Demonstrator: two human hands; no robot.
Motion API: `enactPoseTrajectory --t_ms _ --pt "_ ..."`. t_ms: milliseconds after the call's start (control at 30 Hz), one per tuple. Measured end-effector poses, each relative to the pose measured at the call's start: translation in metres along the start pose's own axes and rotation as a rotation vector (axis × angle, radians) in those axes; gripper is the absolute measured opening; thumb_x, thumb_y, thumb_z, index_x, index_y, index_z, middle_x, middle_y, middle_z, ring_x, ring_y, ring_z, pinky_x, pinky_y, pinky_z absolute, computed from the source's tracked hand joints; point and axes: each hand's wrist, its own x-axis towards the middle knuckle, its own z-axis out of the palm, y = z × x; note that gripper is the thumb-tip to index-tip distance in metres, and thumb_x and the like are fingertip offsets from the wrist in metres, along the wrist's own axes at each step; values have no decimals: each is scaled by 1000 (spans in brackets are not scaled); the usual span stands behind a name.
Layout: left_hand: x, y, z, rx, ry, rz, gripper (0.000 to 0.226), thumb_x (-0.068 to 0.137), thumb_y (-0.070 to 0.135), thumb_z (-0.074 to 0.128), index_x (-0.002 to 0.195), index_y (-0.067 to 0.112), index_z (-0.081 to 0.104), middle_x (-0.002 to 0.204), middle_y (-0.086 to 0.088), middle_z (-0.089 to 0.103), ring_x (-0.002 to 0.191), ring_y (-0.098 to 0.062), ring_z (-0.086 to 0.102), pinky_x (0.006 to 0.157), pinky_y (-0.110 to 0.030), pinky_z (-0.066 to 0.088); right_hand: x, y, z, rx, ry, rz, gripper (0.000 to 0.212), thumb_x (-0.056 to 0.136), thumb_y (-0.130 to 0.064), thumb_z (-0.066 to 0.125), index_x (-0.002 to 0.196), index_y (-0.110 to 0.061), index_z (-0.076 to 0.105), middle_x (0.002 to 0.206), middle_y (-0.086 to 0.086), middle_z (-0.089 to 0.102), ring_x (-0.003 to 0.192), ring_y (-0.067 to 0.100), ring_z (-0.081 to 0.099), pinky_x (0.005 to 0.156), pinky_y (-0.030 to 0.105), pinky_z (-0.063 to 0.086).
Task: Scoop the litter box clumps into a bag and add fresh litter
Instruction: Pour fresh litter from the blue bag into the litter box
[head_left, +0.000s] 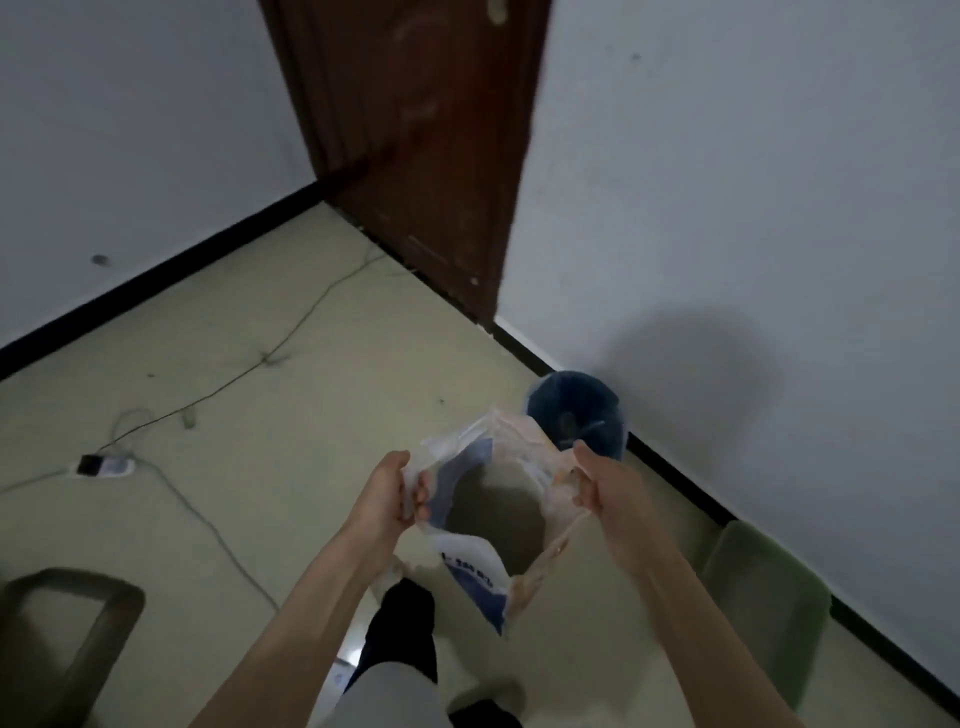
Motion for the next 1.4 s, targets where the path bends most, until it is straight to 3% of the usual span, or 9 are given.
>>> enactPoseTrajectory --t_ms 100,133,200,500,767,900,1067,1233,1400 --pt "16 31 -60 -47 113 -16 34 93 25 41 64 10 53 43 1 50 35 -11 39 52 -28 31 16 -26 75 -99 -71 31 34 97 -26 46 117 -1 55 115 15 39 97 31 57 87 38 43" --pt "20 42 -79 -72 150 -21 32 92 25 42 66 11 54 43 1 51 34 -10 39 53 -28 31 20 -31 98 -136 -118 2 29 96 -28 46 107 -5 60 83 -10 27 88 27 57 81 37 42" --pt "26 64 -112 -118 209 -18 30 93 26 43 70 11 55 44 1 52 34 -9 41 54 -27 31 26 -40 144 -169 -199 -30 28 94 -30 50 77 -11 62 64 1 53 63 17 47 68 31 39" --pt "29 154 -241 -211 436 177 38 95 42 40 105 11 59 75 -15 56 74 -26 55 88 -38 40 18 -121 341 -448 -482 -218 43 92 -23 56 51 -16 47 29 -10 41 47 12 36 67 30 40" --pt "47 216 -323 -379 614 248 59 96 44 34 132 -3 44 124 -35 48 119 -46 44 105 -47 34 20 -174 513 -604 -764 -260 32 90 -31 58 93 -2 69 83 11 68 70 19 60 61 25 45" --pt "64 262 -353 -515 735 287 53 90 48 42 114 2 55 80 -15 54 81 -29 56 90 -41 42 22 -204 593 -778 -859 -318 35 92 -35 54 92 -3 68 79 8 66 65 16 58 59 25 45" --pt "77 296 -400 -717 861 248 63 96 49 34 131 -3 44 73 -6 51 66 -16 48 67 -28 40 17 -232 673 -917 -961 -318 34 93 -33 52 95 -2 67 74 3 61 61 12 53 56 22 43" --pt "87 321 -452 -821 887 221 50 94 54 33 81 12 58 64 -5 43 58 -16 38 63 -29 33 3 -241 761 -1021 -1021 -331 32 92 -36 54 82 -6 63 72 4 62 62 14 55 58 25 44" --pt "106 344 -537 -987 914 154 54 92 56 35 75 9 56 60 -4 43 54 -15 38 55 -26 32 -17 -228 861 -1134 -1048 -334 33 92 -37 52 90 -6 64 83 7 66 71 16 59 59 24 48"
